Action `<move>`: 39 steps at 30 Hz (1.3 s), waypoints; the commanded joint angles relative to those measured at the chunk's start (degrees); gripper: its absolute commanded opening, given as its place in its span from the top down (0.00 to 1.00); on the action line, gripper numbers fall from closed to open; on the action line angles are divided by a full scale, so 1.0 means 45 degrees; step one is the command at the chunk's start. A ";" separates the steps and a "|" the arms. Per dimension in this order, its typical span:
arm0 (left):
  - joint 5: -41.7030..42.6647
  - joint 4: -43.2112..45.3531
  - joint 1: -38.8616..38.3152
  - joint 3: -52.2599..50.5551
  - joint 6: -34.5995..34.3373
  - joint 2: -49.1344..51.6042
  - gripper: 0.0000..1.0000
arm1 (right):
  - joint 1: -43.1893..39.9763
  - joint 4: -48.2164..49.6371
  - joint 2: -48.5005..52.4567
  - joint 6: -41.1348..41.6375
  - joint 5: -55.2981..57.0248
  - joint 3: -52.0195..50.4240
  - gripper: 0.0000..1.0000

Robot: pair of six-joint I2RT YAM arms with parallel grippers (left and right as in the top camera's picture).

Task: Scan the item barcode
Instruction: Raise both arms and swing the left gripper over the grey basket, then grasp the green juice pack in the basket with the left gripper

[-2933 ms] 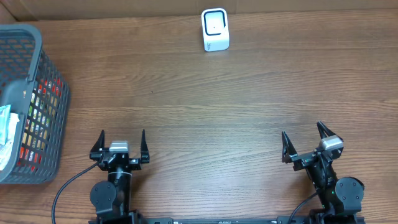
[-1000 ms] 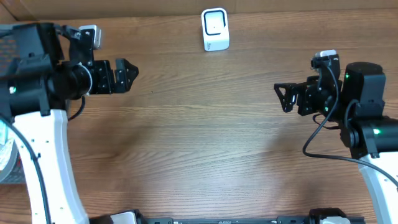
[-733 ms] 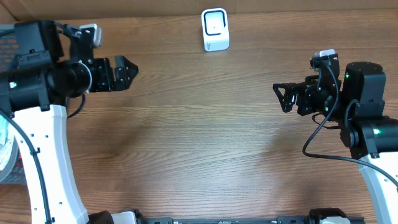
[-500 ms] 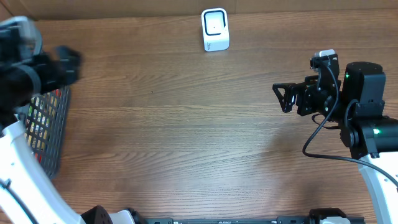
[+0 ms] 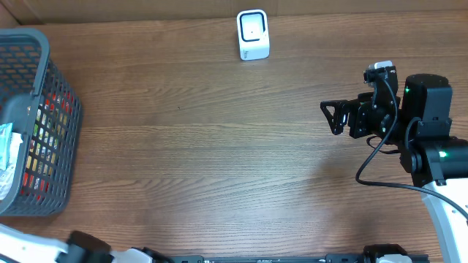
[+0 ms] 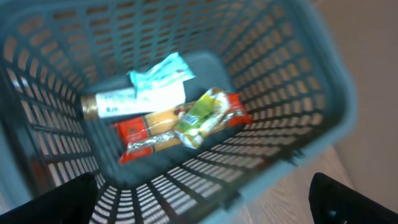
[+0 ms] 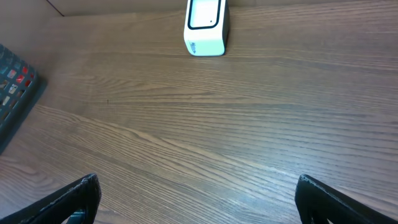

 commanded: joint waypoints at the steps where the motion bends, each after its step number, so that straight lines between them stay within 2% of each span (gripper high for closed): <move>1: -0.0078 -0.0024 -0.0087 -0.0189 -0.0117 0.1069 0.00 | 0.0024 0.0078 -0.0097 0.0005 -0.0078 0.0287 0.00; 9: -0.0189 0.0884 -0.1637 -0.0189 0.1554 0.2759 0.00 | 0.0024 0.0049 -0.0097 0.0330 -0.0073 0.0287 0.00; 19: -0.2900 0.1248 -0.3473 -0.0189 0.1860 0.4488 0.00 | 0.0024 0.0039 -0.0097 0.0330 0.0078 0.0287 0.00; 27: -0.2900 0.1234 -0.3497 -0.0189 0.1870 0.6509 0.00 | 0.0024 0.0175 -0.0097 0.0325 0.0199 0.0287 0.00; 35: -0.2186 0.1836 -0.3895 -0.0189 0.2827 0.8573 0.02 | 0.0024 0.0180 -0.0087 0.0330 0.0413 0.0287 0.00; 39: -0.2365 0.1802 -0.4187 -0.0189 0.2861 0.9423 0.07 | 0.0024 0.0170 -0.0087 0.0330 0.0408 0.0287 0.00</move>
